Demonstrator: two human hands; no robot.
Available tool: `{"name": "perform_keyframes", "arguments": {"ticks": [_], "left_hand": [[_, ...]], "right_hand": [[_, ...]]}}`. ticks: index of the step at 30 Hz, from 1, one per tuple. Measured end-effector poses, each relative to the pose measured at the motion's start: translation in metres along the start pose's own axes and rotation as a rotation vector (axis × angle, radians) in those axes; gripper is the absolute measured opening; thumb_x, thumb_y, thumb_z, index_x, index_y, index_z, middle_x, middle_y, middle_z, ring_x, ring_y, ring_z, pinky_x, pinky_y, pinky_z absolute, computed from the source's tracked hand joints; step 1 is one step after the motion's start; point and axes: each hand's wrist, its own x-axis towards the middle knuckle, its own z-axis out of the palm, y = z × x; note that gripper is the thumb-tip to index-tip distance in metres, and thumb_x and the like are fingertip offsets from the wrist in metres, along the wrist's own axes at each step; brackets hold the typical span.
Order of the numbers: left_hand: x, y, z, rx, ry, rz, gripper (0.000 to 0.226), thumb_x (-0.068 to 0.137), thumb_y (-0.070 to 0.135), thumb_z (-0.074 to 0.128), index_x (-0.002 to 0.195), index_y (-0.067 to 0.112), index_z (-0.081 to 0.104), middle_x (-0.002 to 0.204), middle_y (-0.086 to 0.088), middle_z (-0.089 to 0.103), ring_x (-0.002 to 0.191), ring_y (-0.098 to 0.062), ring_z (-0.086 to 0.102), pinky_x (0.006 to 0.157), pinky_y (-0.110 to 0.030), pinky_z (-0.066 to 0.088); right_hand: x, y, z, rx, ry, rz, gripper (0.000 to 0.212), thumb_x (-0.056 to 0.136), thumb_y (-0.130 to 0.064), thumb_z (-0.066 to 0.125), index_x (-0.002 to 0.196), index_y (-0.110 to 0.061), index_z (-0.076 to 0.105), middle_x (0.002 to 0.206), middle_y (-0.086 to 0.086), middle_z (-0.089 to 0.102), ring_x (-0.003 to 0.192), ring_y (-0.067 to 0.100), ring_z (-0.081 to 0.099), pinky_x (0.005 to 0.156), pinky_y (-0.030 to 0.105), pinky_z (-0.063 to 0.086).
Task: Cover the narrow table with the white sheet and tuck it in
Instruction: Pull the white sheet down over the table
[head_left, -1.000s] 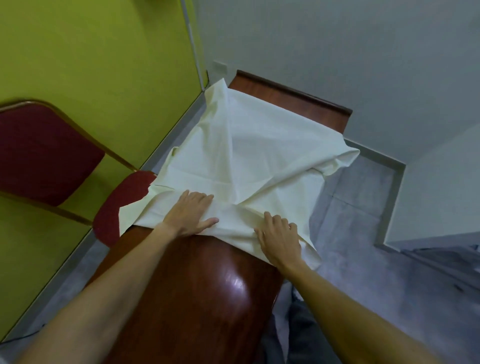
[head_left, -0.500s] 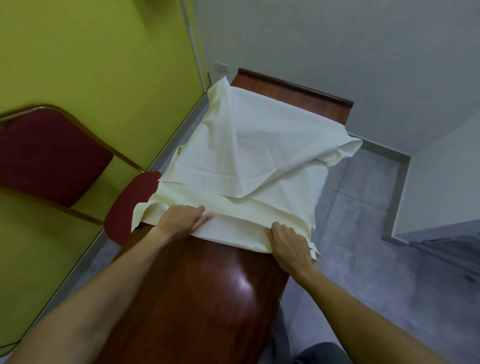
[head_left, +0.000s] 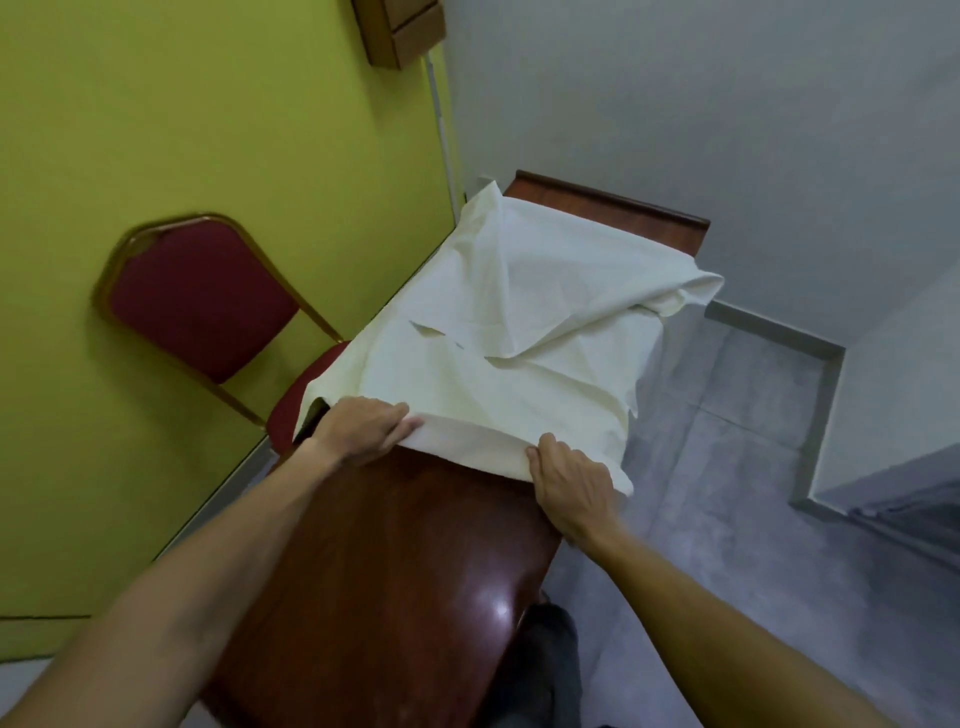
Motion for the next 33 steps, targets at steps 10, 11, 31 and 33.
{"name": "perform_keyframes", "arguments": {"ticks": [10, 11, 31, 33], "left_hand": [[-0.072, 0.012, -0.023, 0.033, 0.057, -0.024, 0.060, 0.096, 0.067, 0.010, 0.073, 0.022, 0.042, 0.058, 0.006, 0.053, 0.046, -0.018, 0.049, 0.043, -0.031, 0.037], [-0.077, 0.012, -0.021, 0.032, 0.049, -0.022, 0.059, 0.096, 0.067, 0.011, 0.074, 0.022, 0.042, 0.058, 0.006, 0.052, 0.046, -0.018, 0.049, 0.043, -0.031, 0.036], [-0.225, -0.034, 0.053, -0.129, -0.005, 0.071, 0.059, 0.095, 0.068, 0.010, 0.080, 0.021, 0.042, 0.059, 0.005, 0.056, 0.049, -0.019, 0.057, 0.044, -0.031, 0.040], [-0.242, -0.041, 0.068, -0.156, -0.007, 0.105, 0.060, 0.095, 0.068, 0.008, 0.083, 0.020, 0.041, 0.058, 0.003, 0.057, 0.049, -0.021, 0.057, 0.044, -0.030, 0.039]], "right_hand": [[-0.081, -0.054, -0.017, 0.023, 0.012, -0.041, 0.035, 0.104, -0.038, 0.033, 0.077, -0.018, 0.042, 0.054, -0.002, 0.045, 0.039, 0.019, 0.041, 0.033, 0.031, 0.031], [-0.088, -0.059, -0.016, 0.029, 0.009, -0.044, 0.035, 0.104, -0.038, 0.033, 0.077, -0.018, 0.042, 0.055, -0.002, 0.045, 0.039, 0.019, 0.040, 0.033, 0.031, 0.030], [-0.195, -0.201, 0.035, 0.058, -0.112, 0.166, 0.040, 0.106, -0.044, 0.021, 0.079, -0.021, 0.040, 0.056, -0.007, 0.042, 0.040, 0.015, 0.039, 0.035, 0.036, 0.040], [-0.208, -0.218, 0.043, 0.050, -0.112, 0.192, 0.039, 0.106, -0.044, 0.023, 0.080, -0.021, 0.040, 0.056, -0.007, 0.043, 0.040, 0.016, 0.041, 0.035, 0.038, 0.042]]}}
